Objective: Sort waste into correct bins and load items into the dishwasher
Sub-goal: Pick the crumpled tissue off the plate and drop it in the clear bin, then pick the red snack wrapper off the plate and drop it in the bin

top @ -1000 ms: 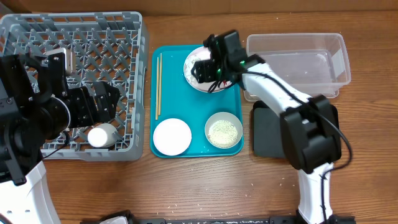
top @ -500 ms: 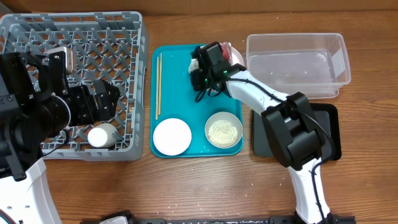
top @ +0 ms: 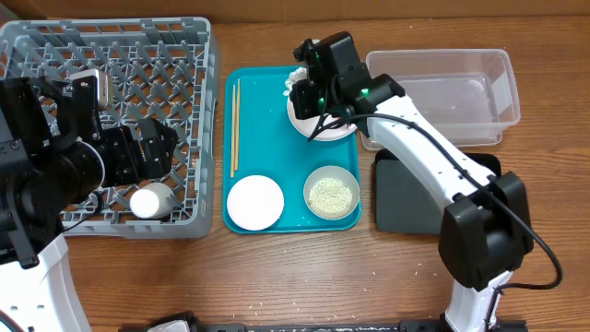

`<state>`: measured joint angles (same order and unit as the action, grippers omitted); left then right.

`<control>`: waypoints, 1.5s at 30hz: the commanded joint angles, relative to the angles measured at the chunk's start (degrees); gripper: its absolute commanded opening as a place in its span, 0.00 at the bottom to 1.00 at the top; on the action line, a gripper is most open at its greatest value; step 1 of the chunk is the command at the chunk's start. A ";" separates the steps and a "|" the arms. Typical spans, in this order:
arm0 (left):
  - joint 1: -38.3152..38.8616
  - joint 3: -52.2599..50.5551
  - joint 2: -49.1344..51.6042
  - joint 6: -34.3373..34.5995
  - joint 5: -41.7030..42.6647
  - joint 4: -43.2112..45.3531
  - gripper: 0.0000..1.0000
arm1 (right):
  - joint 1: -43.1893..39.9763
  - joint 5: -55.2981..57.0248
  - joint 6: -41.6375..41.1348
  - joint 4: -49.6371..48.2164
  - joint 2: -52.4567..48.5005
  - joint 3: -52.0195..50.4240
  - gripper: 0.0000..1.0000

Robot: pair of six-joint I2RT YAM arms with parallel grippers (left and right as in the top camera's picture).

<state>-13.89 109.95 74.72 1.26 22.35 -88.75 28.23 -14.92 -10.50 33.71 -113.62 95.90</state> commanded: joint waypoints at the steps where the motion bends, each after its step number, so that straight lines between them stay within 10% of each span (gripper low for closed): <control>1: 0.09 0.79 0.17 -1.29 1.05 0.09 1.00 | -3.76 4.85 -0.04 1.42 4.85 1.11 0.04; 9: 0.09 0.79 0.17 -1.29 1.05 0.11 1.00 | -15.69 13.31 -0.02 8.39 4.44 -0.81 0.04; 10: 0.09 0.79 0.17 -1.29 1.05 0.11 1.00 | -17.31 13.33 0.00 8.92 3.54 -1.18 0.17; 11: 0.09 0.79 0.17 -1.29 1.05 0.09 1.00 | -18.56 12.35 -0.02 9.66 2.91 -1.18 0.58; 12: 0.09 0.79 0.17 -1.29 1.05 0.09 1.00 | -19.54 10.71 0.00 10.56 2.73 -1.18 0.75; 14: 0.09 0.79 0.17 -1.29 1.05 0.09 1.00 | -21.03 6.05 0.00 12.20 3.32 -0.85 0.82; 23: 0.09 0.79 0.17 -1.29 1.05 0.09 1.00 | -15.23 -5.20 0.92 11.69 7.43 0.55 0.73; 31: 0.09 0.79 0.17 -1.29 1.05 0.11 1.00 | -1.68 32.96 1.99 5.27 1.55 -1.57 0.82; 45: 0.09 0.79 0.17 -1.29 1.05 0.09 1.00 | -1.79 30.93 11.15 -4.46 -10.86 -1.62 0.67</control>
<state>-13.89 109.95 74.72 1.26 22.35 -88.75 26.50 13.96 -0.93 29.61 -125.12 94.08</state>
